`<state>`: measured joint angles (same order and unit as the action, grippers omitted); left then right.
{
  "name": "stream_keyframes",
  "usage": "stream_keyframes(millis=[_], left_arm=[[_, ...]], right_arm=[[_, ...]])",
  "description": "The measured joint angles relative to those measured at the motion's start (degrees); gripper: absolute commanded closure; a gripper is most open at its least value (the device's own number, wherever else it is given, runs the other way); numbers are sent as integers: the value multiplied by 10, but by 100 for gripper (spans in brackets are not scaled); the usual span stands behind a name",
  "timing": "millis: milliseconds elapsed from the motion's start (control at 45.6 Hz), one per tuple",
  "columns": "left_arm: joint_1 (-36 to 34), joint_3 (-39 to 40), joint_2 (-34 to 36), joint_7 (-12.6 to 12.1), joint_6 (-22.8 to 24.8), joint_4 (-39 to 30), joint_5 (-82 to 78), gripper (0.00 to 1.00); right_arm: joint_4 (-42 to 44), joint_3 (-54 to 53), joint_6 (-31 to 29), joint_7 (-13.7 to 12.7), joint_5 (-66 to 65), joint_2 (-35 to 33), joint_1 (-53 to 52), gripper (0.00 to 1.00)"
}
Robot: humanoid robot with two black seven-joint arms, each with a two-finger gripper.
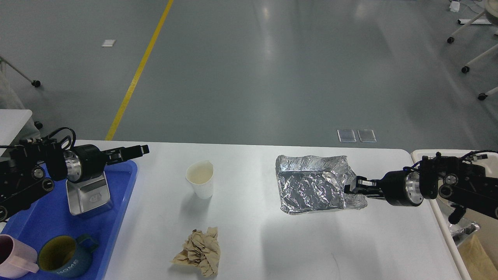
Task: Tidy desktop
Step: 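Reach the left gripper to the white paper cup and grasp it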
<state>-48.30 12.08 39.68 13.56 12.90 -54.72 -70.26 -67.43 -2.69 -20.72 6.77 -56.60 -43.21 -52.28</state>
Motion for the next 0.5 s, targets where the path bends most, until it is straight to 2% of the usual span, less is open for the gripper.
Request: stream_keyframes(millis=[241,505], left_arm=[[-48,-95,-92,-1,-40,56,-11,12],[-107,-224,-157,-1,-51,86,-11,15]], right_arm=[[0,0,4,0,0,7,5,100],[3,0,4,0,0,8,5,100]])
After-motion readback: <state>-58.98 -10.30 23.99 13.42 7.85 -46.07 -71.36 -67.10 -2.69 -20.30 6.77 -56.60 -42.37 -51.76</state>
